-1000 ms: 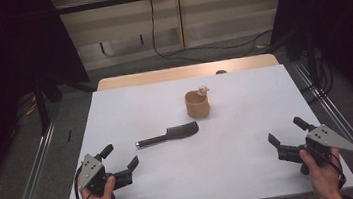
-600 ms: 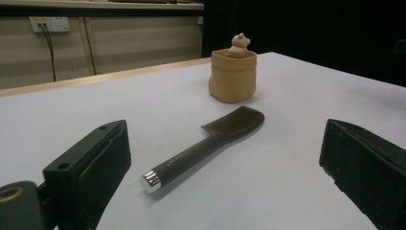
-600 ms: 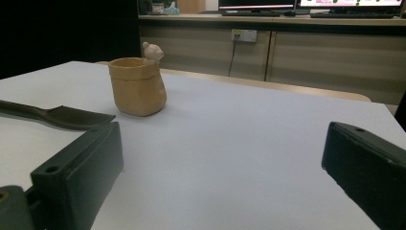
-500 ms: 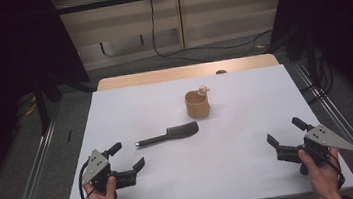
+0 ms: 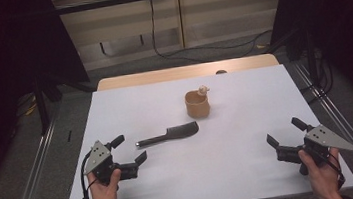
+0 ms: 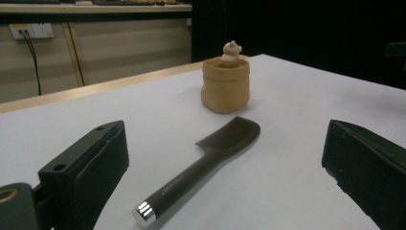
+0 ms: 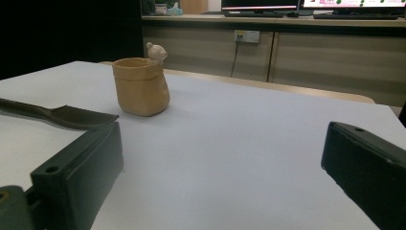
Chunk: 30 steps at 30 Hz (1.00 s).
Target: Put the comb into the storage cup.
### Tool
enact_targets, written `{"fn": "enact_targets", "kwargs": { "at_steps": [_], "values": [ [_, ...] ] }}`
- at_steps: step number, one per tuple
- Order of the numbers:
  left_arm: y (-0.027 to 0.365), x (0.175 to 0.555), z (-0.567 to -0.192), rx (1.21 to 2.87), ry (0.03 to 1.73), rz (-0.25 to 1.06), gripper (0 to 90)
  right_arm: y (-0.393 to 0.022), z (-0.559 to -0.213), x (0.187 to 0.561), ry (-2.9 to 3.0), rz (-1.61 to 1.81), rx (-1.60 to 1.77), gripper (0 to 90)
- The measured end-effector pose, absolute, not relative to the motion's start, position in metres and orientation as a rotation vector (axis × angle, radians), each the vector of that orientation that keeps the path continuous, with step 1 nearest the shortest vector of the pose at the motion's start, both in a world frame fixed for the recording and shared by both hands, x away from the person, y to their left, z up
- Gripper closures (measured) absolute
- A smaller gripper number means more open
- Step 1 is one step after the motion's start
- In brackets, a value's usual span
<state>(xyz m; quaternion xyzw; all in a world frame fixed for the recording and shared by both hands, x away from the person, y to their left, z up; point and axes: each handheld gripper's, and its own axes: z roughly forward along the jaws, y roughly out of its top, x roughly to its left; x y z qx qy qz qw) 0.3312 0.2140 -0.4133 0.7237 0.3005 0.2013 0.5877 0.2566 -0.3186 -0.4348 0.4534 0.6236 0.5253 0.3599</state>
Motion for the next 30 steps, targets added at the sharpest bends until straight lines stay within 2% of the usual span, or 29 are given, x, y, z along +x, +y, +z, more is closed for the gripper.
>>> {"fn": "enact_targets", "kwargs": {
  "at_steps": [7, 23, 30],
  "values": [
    [0.212, 0.345, -0.412, 1.674, 0.702, 0.457, 3.1, -0.319, -0.435, 0.257, 1.609, 1.349, 1.169, 0.1],
    [0.207, 0.371, -0.419, 1.755, 0.690, 0.442, 3.2, -0.319, -0.436, 0.258, 1.614, 1.362, 1.171, 0.1],
    [0.206, 0.381, -0.417, 1.704, 0.722, 0.478, 3.2, -0.318, -0.436, 0.258, 1.615, 1.358, 1.174, 0.2]
  ]
}}
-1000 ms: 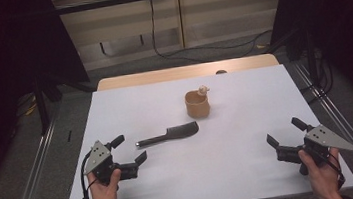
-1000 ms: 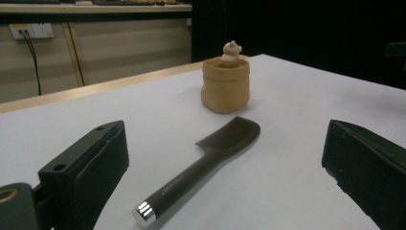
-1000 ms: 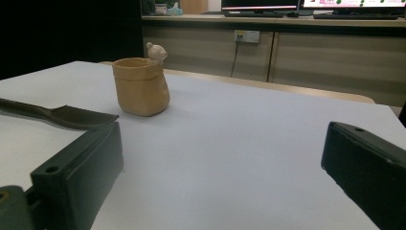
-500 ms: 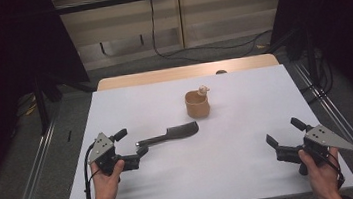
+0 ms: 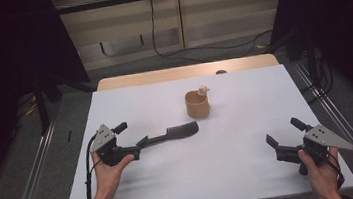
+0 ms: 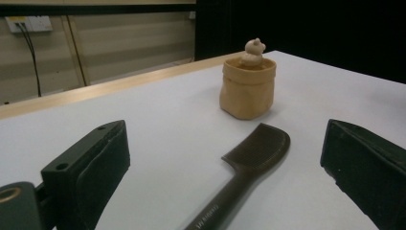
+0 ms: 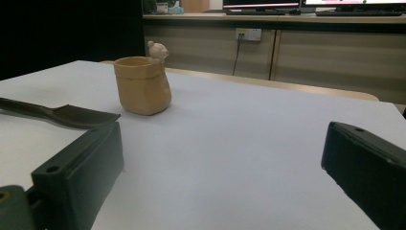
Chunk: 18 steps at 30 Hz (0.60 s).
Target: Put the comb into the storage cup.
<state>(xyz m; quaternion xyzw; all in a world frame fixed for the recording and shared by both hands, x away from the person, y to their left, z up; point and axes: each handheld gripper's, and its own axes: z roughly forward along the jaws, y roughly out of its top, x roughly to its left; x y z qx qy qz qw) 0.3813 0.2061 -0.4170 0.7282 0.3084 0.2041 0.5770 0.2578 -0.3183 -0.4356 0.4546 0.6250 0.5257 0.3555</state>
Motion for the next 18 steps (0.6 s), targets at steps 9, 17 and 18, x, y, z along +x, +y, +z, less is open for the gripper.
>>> {"fn": "enact_targets", "kwargs": {
  "at_steps": [9, 17, 18],
  "values": [
    [0.202, 0.397, -0.413, 1.626, 0.800, 0.534, 4.4, -0.318, -0.436, 0.258, 1.616, 1.360, 1.173, 0.1],
    [0.195, 0.412, -0.404, 1.591, 0.807, 0.566, 8.3, -0.318, -0.436, 0.258, 1.619, 1.370, 1.189, 0.2],
    [0.195, 0.412, -0.404, 1.591, 0.807, 0.566, 8.3, -0.318, -0.436, 0.258, 1.619, 1.371, 1.188, 0.1]
  ]
}}
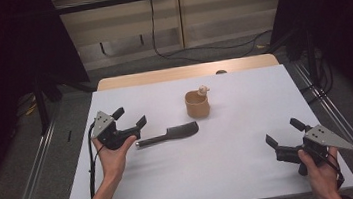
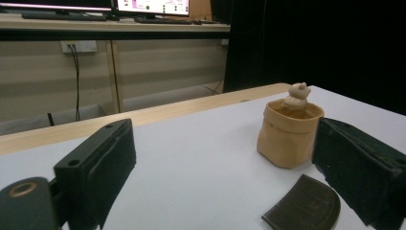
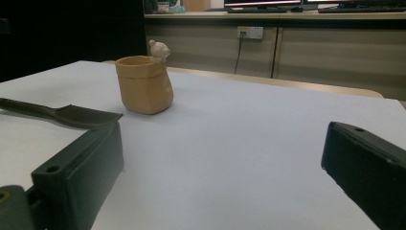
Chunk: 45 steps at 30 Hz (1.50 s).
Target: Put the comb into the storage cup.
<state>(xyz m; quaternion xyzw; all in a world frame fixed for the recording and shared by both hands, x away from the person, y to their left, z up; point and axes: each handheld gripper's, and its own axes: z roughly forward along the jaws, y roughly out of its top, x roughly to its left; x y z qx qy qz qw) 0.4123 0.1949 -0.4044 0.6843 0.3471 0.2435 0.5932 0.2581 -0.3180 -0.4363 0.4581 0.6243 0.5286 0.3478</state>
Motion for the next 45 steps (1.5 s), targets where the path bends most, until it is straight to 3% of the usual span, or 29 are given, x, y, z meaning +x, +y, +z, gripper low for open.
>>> {"fn": "enact_targets", "kwargs": {
  "at_steps": [6, 12, 13, 16, 27, 37, 45],
  "values": [
    [0.198, 0.417, -0.412, 1.624, 0.826, 0.569, 16.3, -0.319, -0.437, 0.259, 1.616, 1.368, 1.185, 0.2],
    [0.201, 0.417, -0.418, 1.618, 0.818, 0.559, 36.2, -0.318, -0.436, 0.258, 1.618, 1.361, 1.183, 0.1],
    [0.201, 0.416, -0.419, 1.616, 0.822, 0.555, 36.2, -0.318, -0.436, 0.258, 1.618, 1.361, 1.183, 0.1],
    [0.203, 0.415, -0.419, 1.605, 0.828, 0.529, 51.6, -0.318, -0.437, 0.259, 1.617, 1.360, 1.185, 0.2],
    [0.198, 0.413, -0.419, 1.663, 0.782, 0.470, 88.2, -0.318, -0.437, 0.258, 1.620, 1.363, 1.177, 0.1],
    [0.201, 0.415, -0.417, 1.712, 0.828, 0.387, 90.0, -0.318, -0.437, 0.258, 1.630, 1.358, 1.174, 0.1],
    [0.192, 0.416, -0.418, 1.849, 0.830, 0.330, 90.0, -0.319, -0.437, 0.258, 1.629, 1.359, 1.171, 0.1]
  ]
}}
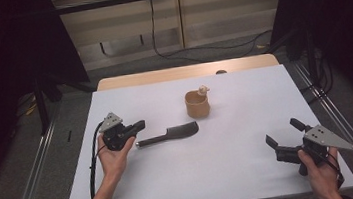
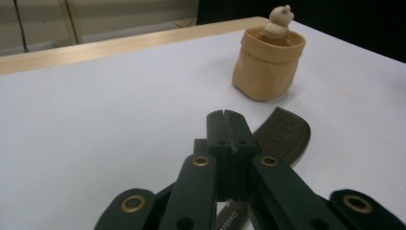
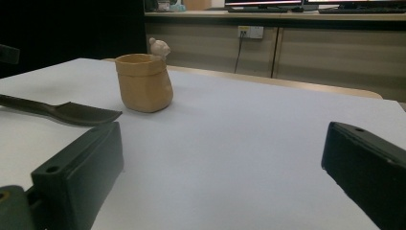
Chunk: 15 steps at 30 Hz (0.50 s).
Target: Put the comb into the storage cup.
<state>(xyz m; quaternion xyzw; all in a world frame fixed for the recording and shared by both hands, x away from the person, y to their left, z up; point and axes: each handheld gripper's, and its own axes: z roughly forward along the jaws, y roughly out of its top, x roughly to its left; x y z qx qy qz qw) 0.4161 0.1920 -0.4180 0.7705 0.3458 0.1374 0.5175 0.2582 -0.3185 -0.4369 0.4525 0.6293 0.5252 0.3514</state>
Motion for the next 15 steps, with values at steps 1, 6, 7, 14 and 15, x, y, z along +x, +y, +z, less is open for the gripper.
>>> {"fn": "enact_targets", "kwargs": {
  "at_steps": [1, 6, 7, 14, 15],
  "values": [
    [0.1920, 0.4161, -0.4180, 1.849, 0.830, 0.330, 90.0, -0.3185, -0.4369, 0.2582, 1.628, 1.360, 1.171, 0.1],
    [0.1925, 0.4177, -0.4198, 1.882, 0.864, 0.294, 90.0, -0.3177, -0.4367, 0.2579, 1.630, 1.363, 1.172, 0.1],
    [0.1925, 0.4177, -0.4198, 1.882, 0.864, 0.294, 90.0, -0.3177, -0.4367, 0.2579, 1.630, 1.363, 1.172, 0.1],
    [0.1912, 0.4220, -0.4269, 1.967, 0.912, 0.275, 90.0, -0.3177, -0.4371, 0.2583, 1.631, 1.368, 1.176, 0.1],
    [0.1912, 0.4220, -0.4269, 1.967, 0.912, 0.275, 90.0, -0.3177, -0.4371, 0.2583, 1.631, 1.368, 1.176, 0.1]
  ]
}}
